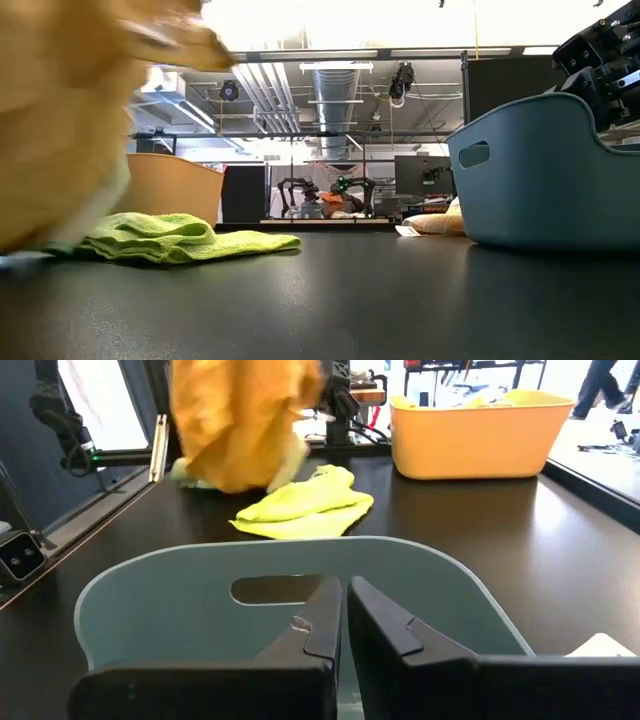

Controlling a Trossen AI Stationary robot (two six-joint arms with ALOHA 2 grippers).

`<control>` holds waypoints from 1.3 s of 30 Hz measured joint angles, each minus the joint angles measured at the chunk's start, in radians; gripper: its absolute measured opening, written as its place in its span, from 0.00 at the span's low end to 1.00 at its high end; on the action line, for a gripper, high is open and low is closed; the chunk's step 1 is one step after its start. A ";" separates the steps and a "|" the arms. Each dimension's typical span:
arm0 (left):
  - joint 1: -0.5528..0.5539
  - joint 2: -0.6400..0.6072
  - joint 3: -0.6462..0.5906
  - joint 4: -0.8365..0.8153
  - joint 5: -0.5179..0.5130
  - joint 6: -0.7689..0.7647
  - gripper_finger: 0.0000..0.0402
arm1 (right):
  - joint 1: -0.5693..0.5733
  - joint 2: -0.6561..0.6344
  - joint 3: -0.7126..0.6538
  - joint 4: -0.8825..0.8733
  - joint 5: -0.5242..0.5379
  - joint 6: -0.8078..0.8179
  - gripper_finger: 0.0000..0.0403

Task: Sort towels by color in basket
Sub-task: Put the yellow microfiber cloth into the yellow bin

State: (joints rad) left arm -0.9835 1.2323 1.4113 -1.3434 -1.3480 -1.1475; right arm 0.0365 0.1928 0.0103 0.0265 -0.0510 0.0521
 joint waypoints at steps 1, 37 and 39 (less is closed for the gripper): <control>0.014 -0.017 0.000 -0.004 -0.032 0.019 0.00 | 0.000 0.000 0.000 0.000 0.000 0.000 0.03; 0.833 -0.178 0.396 0.087 0.029 0.545 0.00 | 0.000 0.000 0.000 0.000 0.000 0.000 0.03; 0.841 -0.164 0.383 0.086 0.073 0.499 0.00 | 0.000 0.000 0.000 0.000 0.000 0.000 0.03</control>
State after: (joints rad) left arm -0.1426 1.0680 1.7947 -1.2570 -1.2750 -0.6485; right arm 0.0368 0.1928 0.0105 0.0265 -0.0509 0.0521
